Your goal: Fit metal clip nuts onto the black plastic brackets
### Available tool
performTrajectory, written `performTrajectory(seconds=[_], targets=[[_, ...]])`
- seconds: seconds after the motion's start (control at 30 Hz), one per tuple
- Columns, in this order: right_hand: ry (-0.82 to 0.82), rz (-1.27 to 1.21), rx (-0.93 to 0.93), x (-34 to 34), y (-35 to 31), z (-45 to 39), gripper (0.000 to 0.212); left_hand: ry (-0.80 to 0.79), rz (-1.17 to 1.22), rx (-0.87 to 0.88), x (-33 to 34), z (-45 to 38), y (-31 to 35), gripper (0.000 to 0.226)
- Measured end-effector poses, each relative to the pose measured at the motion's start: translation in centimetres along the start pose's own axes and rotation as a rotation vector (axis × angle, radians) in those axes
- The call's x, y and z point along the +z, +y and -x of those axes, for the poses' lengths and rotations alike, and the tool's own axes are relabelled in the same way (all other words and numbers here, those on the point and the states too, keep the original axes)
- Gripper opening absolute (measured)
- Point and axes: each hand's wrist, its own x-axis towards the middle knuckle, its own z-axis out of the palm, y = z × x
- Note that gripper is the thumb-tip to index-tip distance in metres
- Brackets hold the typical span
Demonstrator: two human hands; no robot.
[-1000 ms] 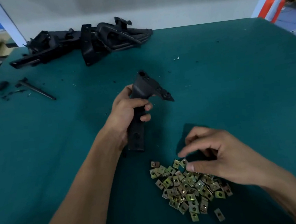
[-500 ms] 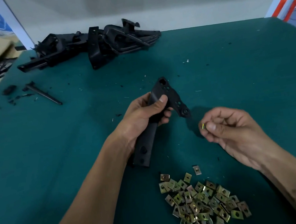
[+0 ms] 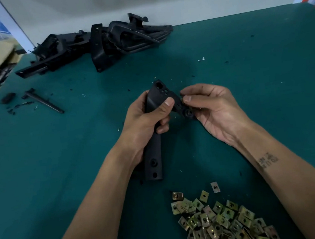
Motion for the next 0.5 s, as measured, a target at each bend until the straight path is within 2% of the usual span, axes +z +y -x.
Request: performTrajectory(seconds=[0.17, 0.5], targets=[[-0.009, -0.044, 0.008, -0.52, 0.2, -0.27, 0.01, 0.013, -0.056, 0.032, -0.18, -0.3, -0.42, 0.019], [-0.032, -0.043, -0.008, -0.31, 0.63, -0.03, 0.006, -0.011, -0.101, 0.091, -0.45, -0.28, -0.5, 0.025]])
